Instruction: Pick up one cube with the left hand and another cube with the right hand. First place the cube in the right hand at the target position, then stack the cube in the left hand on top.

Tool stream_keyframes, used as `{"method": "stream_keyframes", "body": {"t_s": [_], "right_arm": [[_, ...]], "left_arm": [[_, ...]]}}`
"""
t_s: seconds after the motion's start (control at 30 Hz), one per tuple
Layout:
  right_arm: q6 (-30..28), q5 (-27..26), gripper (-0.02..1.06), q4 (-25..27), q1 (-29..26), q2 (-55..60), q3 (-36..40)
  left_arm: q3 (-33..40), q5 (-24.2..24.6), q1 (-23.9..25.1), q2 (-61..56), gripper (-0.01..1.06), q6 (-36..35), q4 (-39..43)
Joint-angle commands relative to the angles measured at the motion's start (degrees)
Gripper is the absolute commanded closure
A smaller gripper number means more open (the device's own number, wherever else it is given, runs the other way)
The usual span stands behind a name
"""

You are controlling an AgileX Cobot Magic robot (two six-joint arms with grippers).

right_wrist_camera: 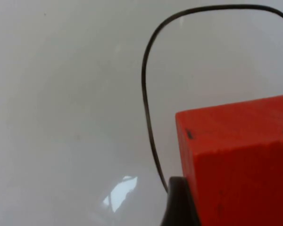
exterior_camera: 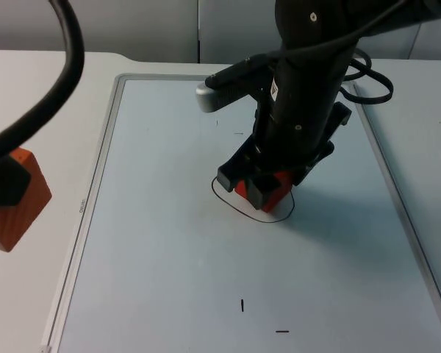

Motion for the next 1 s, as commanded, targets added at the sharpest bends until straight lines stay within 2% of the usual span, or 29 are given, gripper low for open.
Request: {"method": "stream_keyframes", "body": {"t_s": [0.0, 0.03, 0.17, 0.2, 0.23, 0.3, 0.63, 0.97], "right_arm": [[0.1, -0.3, 0.9, -0.1, 0.0, -0.4, -0.3], [0.1, -0.3, 0.9, -0.1, 0.0, -0.4, -0.3], [0.3, -0.3, 0.63, -0.1, 0.0, -0.4, -0.3], [0.3, -0.3, 0.63, -0.1, 0.0, -0.4, -0.3], [0.3, -0.3, 0.55, -0.1, 0.0, -0.4, -0.3], [0.3, -0.3, 0.49, -0.1, 0.0, -0.4, -0.3], [0.3, -0.4, 0.37, -0.1, 0.0, -0.4, -0.3], [0.3, -0.8, 0.38, -0.5, 0.0, -0.4, -0.3]], "left_arm": [[0.1, -0.3, -0.4, -0.5, 0.73, -0.3, -0.5], [0.1, -0.3, -0.4, -0.5, 0.73, -0.3, -0.5], [0.1, -0.3, -0.4, -0.5, 0.73, -0.3, -0.5], [0.1, -0.3, -0.4, -0.5, 0.73, -0.3, -0.5], [0.1, -0.3, -0.4, -0.5, 0.73, -0.3, -0.5], [0.1, -0.3, -0.4, -0.5, 0.73, -0.3, -0.5], [0.1, -0.2, -0.4, -0.5, 0.73, -0.3, -0.6], [0.1, -0.2, -0.4, -0.5, 0.73, -0.3, -0.6]]}}
